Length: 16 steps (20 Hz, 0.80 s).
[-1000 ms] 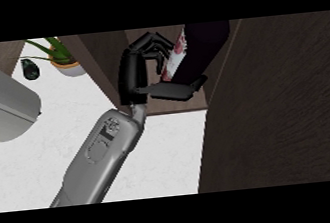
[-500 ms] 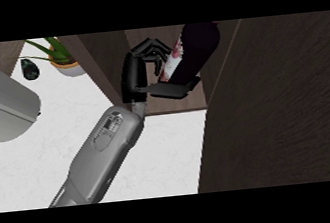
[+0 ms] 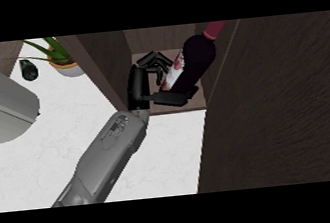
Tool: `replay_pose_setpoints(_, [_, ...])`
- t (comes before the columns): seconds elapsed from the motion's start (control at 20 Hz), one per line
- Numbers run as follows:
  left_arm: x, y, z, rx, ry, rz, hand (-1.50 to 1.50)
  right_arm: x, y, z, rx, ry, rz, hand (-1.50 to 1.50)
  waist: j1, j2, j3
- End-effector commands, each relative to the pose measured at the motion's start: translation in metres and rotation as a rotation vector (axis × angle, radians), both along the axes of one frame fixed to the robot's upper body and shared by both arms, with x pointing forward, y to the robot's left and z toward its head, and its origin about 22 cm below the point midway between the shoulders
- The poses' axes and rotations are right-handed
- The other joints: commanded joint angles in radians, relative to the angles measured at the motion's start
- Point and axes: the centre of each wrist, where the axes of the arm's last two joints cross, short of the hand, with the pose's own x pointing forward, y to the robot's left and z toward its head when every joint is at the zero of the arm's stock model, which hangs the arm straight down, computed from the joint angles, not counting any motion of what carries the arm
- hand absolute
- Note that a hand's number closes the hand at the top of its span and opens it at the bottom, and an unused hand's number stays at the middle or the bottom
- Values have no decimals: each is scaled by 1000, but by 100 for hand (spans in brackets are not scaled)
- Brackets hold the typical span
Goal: Pick up the wine, place it into the cabinet and close the cabinet
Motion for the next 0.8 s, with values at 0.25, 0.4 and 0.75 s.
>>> replay_pose_setpoints(0.25, [1, 14, -45, 120, -2, 71, 150, -14, 1, 1, 24, -4, 76, -150, -12, 3, -1])
replay_pose_setpoints(0.4, [17, 20, -35, 70, 1, 72, 150, -16, -7, 9, 13, -18, 58, -150, -7, 2, 0])
replay_pose_setpoints(0.75, [20, 28, -45, -2, 9, 119, 150, -17, -2, 5, 7, -11, 99, -150, -32, 7, -1])
